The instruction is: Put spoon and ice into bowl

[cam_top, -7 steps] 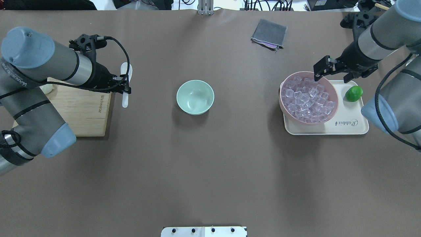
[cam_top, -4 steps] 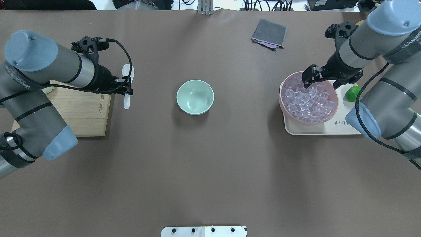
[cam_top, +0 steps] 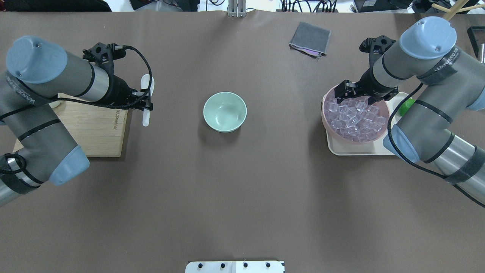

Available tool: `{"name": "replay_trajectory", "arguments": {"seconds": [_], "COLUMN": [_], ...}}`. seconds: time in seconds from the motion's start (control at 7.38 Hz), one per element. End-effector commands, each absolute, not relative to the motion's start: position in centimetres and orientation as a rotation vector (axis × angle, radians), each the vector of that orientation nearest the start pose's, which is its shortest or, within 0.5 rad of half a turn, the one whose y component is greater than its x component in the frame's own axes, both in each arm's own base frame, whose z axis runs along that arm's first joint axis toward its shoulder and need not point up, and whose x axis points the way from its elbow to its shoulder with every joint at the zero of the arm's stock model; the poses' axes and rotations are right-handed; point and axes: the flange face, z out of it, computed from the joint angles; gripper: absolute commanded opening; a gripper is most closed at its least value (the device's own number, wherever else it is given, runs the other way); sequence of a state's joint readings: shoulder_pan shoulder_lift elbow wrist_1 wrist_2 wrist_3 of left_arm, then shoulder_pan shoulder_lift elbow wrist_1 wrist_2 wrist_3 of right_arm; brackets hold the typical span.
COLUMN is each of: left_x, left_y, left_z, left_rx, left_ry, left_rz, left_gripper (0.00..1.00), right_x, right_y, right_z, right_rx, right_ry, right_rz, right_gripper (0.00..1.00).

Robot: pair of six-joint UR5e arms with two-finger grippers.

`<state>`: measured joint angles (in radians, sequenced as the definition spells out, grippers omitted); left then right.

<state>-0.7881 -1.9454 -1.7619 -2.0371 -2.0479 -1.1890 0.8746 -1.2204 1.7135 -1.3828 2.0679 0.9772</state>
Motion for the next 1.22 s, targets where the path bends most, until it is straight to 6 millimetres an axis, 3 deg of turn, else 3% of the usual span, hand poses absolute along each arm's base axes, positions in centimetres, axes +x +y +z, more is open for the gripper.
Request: {"name": "replay_trajectory", "arguments": {"seconds": [0.0,0.41,1.08], "left_x": [37.2,37.2,37.2], "left_y": [-49.6,-49.4,-49.4], "left_z": [30.6,30.4,30.4], "left_rx": [0.197,0.199,0.197], "left_ry": [1.083,1.087,1.086], "left_rz": [-0.115,-0.112,-0.112], "left_gripper": [0.00,0.00,0.00], "right_x": [-33.6,-34.4,-35.2], "right_y": [-53.3,-52.5,-51.7], "right_z": [38.9,39.4,39.7], "right_rx": [0.082,0.046,0.036], "right_ry": [-0.812,-0.805,-0.800], "right_rz": [0.107,0.133,0.121], "right_gripper": [0.95,0.95,0.72]}}
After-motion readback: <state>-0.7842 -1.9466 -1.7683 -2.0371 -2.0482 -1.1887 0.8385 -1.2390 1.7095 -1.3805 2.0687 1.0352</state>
